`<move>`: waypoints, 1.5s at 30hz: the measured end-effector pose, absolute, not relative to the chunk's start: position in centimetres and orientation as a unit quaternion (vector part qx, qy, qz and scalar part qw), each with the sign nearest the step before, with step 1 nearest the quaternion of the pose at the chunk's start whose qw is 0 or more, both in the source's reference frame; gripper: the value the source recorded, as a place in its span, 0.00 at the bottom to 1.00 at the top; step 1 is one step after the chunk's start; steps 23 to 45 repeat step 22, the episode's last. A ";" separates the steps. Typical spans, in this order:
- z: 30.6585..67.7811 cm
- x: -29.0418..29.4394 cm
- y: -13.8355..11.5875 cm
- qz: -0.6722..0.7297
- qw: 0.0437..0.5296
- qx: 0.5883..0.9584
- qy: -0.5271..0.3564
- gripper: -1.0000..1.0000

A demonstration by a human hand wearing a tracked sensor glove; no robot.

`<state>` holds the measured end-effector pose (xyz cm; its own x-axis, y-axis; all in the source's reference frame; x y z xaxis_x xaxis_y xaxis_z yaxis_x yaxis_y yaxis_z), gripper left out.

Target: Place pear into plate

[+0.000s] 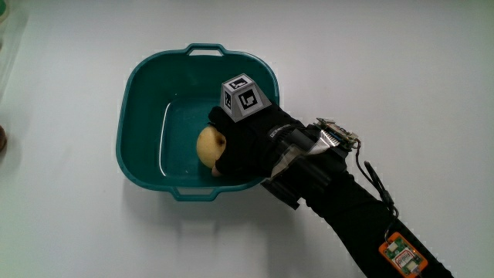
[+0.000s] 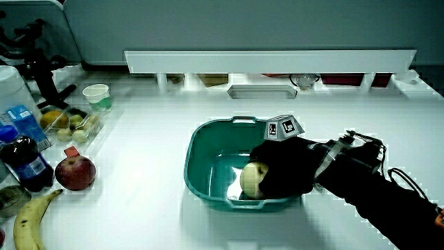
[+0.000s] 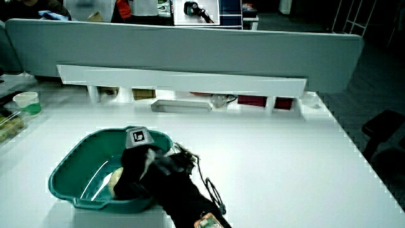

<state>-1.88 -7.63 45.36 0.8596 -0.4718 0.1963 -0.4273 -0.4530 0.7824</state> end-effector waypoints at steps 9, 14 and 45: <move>45.8 -1.7 -7.5 -0.021 0.472 0.841 -0.262 0.31; 44.8 -1.2 -7.9 0.004 0.472 0.842 -0.262 0.21; 42.6 1.3 -7.7 -0.113 0.528 0.827 -0.157 0.06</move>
